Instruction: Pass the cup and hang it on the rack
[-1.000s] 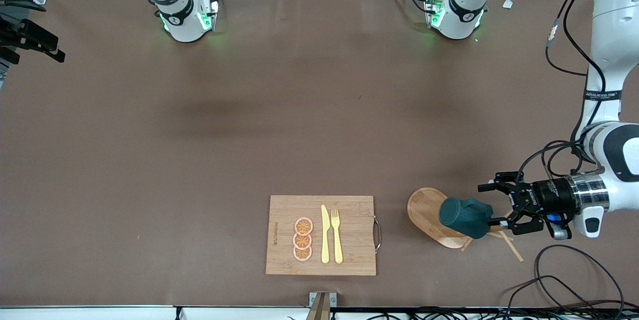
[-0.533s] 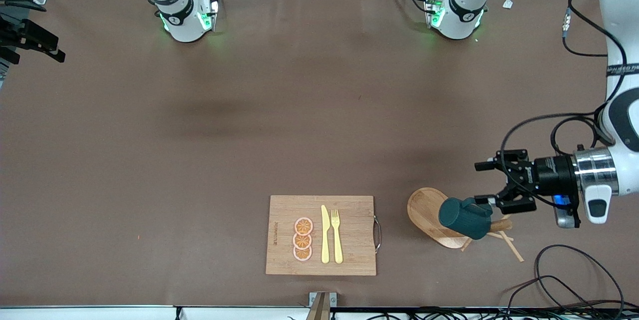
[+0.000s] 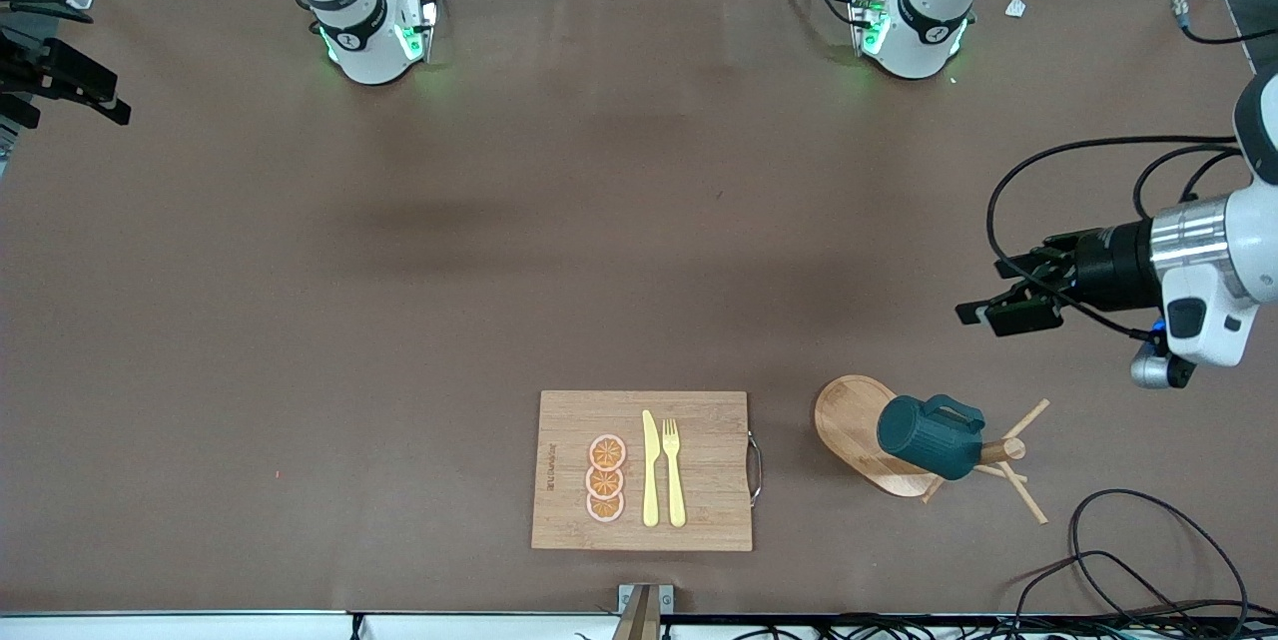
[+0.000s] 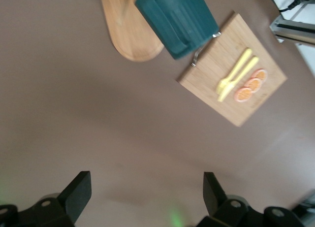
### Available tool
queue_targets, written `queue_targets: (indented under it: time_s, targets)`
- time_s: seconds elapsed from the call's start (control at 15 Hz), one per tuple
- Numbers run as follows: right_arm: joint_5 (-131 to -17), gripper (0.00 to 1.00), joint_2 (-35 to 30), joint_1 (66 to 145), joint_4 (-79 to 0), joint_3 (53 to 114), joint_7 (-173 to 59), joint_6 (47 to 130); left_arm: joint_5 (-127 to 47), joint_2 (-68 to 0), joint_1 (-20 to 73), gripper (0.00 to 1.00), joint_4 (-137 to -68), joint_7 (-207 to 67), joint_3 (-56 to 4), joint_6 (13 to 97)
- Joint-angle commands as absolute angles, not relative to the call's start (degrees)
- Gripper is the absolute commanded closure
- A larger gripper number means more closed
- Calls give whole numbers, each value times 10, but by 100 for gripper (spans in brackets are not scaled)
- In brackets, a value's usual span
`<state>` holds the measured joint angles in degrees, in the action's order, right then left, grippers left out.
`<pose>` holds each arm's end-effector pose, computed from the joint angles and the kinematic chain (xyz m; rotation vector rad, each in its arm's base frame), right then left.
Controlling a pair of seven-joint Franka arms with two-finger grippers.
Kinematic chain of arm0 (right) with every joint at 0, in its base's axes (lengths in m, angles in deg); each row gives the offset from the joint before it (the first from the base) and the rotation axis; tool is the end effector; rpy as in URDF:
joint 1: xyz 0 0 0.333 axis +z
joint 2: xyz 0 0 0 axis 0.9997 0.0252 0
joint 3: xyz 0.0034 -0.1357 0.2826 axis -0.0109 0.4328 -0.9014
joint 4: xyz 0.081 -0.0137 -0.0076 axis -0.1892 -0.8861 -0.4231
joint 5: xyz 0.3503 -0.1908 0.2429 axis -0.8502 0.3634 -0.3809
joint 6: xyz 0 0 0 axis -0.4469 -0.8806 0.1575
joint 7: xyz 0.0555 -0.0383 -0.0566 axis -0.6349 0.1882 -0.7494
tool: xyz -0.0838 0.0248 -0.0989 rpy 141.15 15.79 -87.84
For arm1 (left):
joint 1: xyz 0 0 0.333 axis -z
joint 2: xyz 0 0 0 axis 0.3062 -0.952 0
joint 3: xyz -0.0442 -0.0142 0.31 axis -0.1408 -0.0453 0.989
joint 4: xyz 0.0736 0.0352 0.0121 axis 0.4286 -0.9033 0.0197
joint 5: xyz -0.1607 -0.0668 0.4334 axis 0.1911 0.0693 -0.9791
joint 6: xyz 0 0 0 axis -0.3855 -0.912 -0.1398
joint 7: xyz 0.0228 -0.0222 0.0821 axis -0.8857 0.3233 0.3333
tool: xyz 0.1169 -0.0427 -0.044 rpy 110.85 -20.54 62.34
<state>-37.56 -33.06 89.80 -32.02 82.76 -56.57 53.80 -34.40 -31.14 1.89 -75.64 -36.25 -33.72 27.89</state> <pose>0.5686 -0.0389 0.6476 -3.1155 -0.0274 0.0929 0.7231 -0.1071 0.5269 2.6530 0.7635 -0.3195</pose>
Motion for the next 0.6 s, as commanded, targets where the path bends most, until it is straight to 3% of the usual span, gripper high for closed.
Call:
queue_targets:
  time_s: [0.0, 0.33, 0.47, 0.53]
  targets:
    - [-368, 0, -347, 900, -337, 826, -570, 543, -445, -277, 16, 0, -769, -445, -351, 267]
    - [-368, 0, -347, 900, -337, 826, -570, 543, -564, -256, 17, 0, -768, -540, -363, 267]
    - [-368, 0, -347, 900, -337, 826, -570, 542, -568, -224, 50, 0, -781, -580, -333, 267]
    - [-368, 0, -347, 900, -337, 826, -570, 542, -565, -203, 74, 0, -792, -599, -290, 267]
